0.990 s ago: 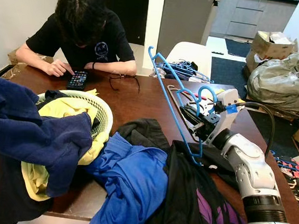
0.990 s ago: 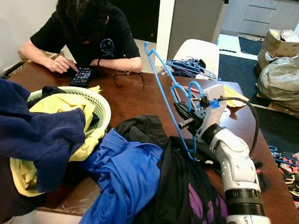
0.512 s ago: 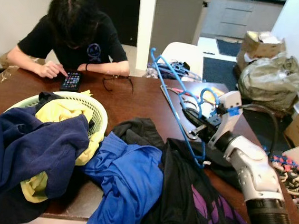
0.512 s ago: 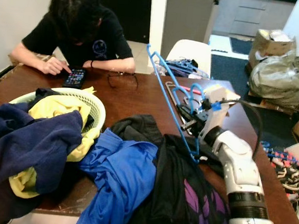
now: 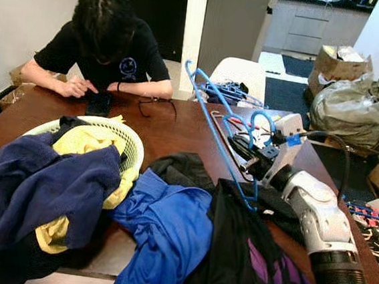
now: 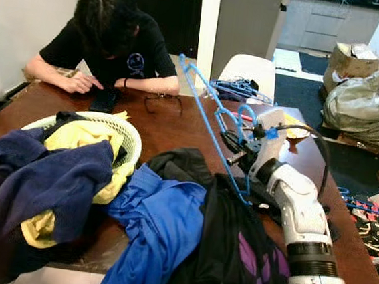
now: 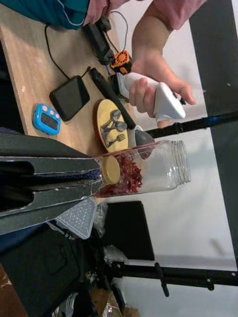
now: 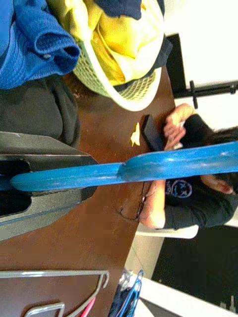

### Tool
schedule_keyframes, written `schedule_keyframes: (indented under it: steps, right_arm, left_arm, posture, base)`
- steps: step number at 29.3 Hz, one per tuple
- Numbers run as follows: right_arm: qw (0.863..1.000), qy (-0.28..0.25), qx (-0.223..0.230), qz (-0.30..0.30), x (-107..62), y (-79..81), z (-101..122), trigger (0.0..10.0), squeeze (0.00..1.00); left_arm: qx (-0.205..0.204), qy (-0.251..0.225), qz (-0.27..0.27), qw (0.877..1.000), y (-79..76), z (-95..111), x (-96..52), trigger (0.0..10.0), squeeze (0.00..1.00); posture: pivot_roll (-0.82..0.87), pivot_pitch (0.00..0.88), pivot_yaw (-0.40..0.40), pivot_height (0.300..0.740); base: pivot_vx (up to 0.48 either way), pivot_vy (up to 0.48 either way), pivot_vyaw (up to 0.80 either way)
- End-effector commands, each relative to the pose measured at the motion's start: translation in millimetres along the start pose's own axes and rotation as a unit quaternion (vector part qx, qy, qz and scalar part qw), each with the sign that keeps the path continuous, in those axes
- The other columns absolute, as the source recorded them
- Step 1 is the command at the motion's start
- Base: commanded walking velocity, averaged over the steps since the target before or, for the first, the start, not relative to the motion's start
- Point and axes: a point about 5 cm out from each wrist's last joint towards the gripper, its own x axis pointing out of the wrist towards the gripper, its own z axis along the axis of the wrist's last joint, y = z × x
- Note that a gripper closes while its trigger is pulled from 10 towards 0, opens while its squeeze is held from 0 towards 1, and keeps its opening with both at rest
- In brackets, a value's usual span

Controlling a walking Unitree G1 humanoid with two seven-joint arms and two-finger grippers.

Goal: Hang hanger

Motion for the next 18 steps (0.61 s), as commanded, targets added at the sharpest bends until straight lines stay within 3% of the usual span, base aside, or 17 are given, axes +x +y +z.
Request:
schedule_keyframes:
  steps: [1,2,3,8,11,13,15,18]
  right_arm:
    - [1.000,0.008,0.000,-0.001,-1.2,-0.7,-2,10.0,0.00]
    - [1.000,0.008,0.000,-0.001,-1.2,-0.7,-2,10.0,0.00]
    - [1.000,0.008,-0.001,-0.001,-1.6,-0.9,-2,10.0,0.00]
    - [1.000,0.009,-0.002,-0.002,-2.5,-1.1,-2,10.0,0.00]
    - [1.000,0.009,-0.004,-0.003,-3.9,-2.4,-1,10.0,0.00]
    - [1.000,0.009,-0.004,-0.003,-3.9,-2.4,-1,10.0,0.00]
    - [1.000,0.009,-0.005,-0.002,-3.4,-2.4,-1,10.0,0.00]
    - [1.000,0.009,-0.006,-0.001,-2.8,-2.0,-1,10.0,0.00]
  left_arm:
    - [-0.002,0.018,0.012,1.000,5.2,-9,0.4,4.8,1.00]
    - [-0.002,0.018,0.012,1.000,5.2,-9,0.4,4.8,1.00]
    - [-0.005,0.023,0.018,1.000,7.8,-14,-0.3,10.0,1.00]
    - [-0.016,0.016,0.014,1.000,4.1,-13,-1.2,10.0,1.00]
    - [-0.024,-0.039,-0.015,0.999,-14.4,11,-5.3,10.0,1.00]
    - [-0.024,-0.039,-0.015,0.999,-14.4,11,-5.3,10.0,1.00]
    - [-0.022,-0.092,-0.057,0.994,-36.3,34,-14.5,10.0,1.00]
    - [-0.023,-0.105,-0.078,0.991,-46.3,40,-19.7,10.0,1.00]
  posture:
    - [0.05,0.000,-0.005,0.740]
    - [0.05,0.000,-0.005,0.740]
    - [0.05,0.000,-0.002,0.740]
    - [0.05,0.000,0.000,0.740]
    - [0.04,0.000,-0.002,0.740]
    - [0.04,0.000,-0.002,0.740]
    - [0.04,0.000,-0.003,0.740]
    - [0.04,0.000,-0.003,0.740]
  base:
    - [0.000,0.000,0.00]
    - [0.000,0.000,0.00]
    - [0.000,0.000,0.00]
    - [0.000,0.000,0.00]
    - [0.000,0.000,0.00]
    - [0.000,0.000,0.00]
    - [0.000,0.000,0.00]
    - [0.000,0.000,0.00]
